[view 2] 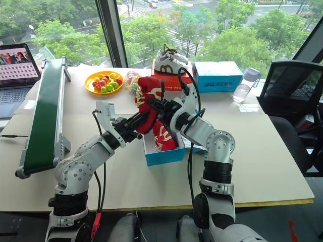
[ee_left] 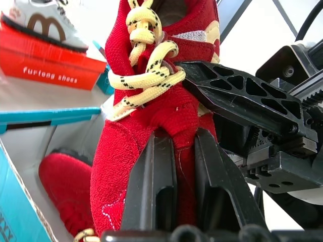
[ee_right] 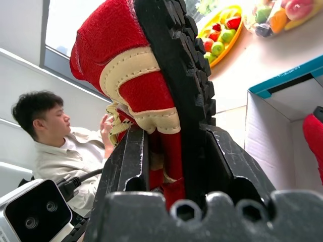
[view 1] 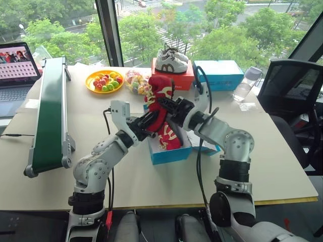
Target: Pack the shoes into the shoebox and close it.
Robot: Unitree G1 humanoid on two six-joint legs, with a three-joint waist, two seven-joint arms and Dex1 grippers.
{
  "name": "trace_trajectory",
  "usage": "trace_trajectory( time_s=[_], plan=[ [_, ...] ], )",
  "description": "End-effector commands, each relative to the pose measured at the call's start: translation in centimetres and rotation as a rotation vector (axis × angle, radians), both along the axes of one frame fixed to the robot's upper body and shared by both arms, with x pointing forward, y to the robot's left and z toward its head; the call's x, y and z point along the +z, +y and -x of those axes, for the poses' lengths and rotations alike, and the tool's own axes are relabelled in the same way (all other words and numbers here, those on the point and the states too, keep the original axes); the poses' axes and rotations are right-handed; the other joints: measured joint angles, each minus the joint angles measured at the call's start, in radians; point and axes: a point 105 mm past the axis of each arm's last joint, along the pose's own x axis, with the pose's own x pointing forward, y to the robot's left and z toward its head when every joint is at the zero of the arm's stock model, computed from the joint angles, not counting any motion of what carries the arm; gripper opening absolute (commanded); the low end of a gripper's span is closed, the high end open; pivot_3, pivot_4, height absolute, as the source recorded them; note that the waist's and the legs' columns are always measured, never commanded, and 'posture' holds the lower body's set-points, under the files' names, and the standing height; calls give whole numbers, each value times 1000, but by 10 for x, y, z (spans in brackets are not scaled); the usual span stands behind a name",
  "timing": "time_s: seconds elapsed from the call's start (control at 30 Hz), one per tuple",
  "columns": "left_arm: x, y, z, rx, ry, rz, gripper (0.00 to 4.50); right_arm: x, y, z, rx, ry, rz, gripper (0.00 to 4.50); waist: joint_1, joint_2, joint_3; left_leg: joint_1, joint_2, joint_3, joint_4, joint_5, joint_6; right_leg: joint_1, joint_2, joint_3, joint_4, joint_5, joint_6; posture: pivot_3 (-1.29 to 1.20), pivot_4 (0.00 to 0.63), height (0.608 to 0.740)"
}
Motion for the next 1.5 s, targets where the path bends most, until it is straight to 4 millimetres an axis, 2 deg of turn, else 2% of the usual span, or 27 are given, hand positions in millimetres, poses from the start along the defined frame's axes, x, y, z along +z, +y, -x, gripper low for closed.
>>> trace_trajectory(
  time_s=[0.03,0.07,0.17,0.27,0.47,0.53,0.63,0.7,0.83,1.0,1.17,1.27,1.4,1.5],
  plan=[
    [-8,-13,2,-44,13,-52,2080,49,5,14,37,-163,-113,1297,0,0,0,0,0,0,0,0,0,0,0,0,0,0,0,0,150,731],
    [-7,-13,2,-42,10,-51,2392,49,3,13,25,-158,-116,1297,0,0,0,0,0,0,0,0,0,0,0,0,0,0,0,0,150,731],
    [-10,-9,3,-34,4,-80,2392,48,-5,5,-29,-146,-114,1297,0,0,0,0,0,0,0,0,0,0,0,0,0,0,0,0,150,731],
    [-15,4,8,-19,-23,-158,2392,46,-23,-10,-124,-127,-96,1297,-4,0,0,0,0,0,0,0,0,0,0,0,0,0,0,0,150,731],
    [-27,51,19,15,-25,-270,2392,51,-49,-32,-197,-96,-28,1297,-4,5,3,0,0,0,-1,0,0,-2,0,1,0,0,0,0,150,731],
    [-27,67,26,6,-20,-297,2392,46,-51,-35,-172,-81,66,1297,-3,5,3,-1,0,0,-1,0,0,-2,0,0,0,0,-1,0,150,731],
    [-32,81,34,-10,0,-350,2392,38,-47,-35,-97,-45,153,1297,-4,6,3,-1,0,1,-2,0,0,-3,0,0,0,0,-1,0,150,731],
    [-38,88,34,11,14,-380,2392,25,-31,-29,1,3,246,1297,-4,7,4,-1,0,1,-2,0,0,-3,-1,1,-1,0,-1,0,150,731],
    [-40,83,34,17,10,-374,2392,-4,-17,-24,90,63,407,1297,-4,7,5,-1,1,1,-2,0,0,-4,0,1,0,0,-2,0,150,731],
    [-44,76,36,26,13,-359,2392,-21,-4,-24,144,88,501,1297,1,7,5,-7,0,1,0,0,0,-8,-1,0,0,0,0,0,150,731],
    [-42,75,39,37,8,-354,2392,-35,-4,-29,155,87,579,1297,0,7,5,-9,0,1,1,0,0,-10,0,1,2,1,0,0,150,731],
    [-42,76,39,48,10,-350,2392,-42,3,-29,195,70,626,1297,0,7,5,-9,0,1,1,0,0,-10,0,1,2,1,0,0,150,731],
    [-44,74,38,49,16,-347,2392,-78,27,-32,278,78,740,1297,-7,7,5,-9,0,1,1,0,0,-11,0,1,3,1,0,0,150,731],
    [-43,70,37,41,10,-345,2392,-102,29,-39,283,96,806,1297,-14,8,4,-8,0,1,1,0,0,-11,1,2,4,1,0,0,150,731]
  ],
)
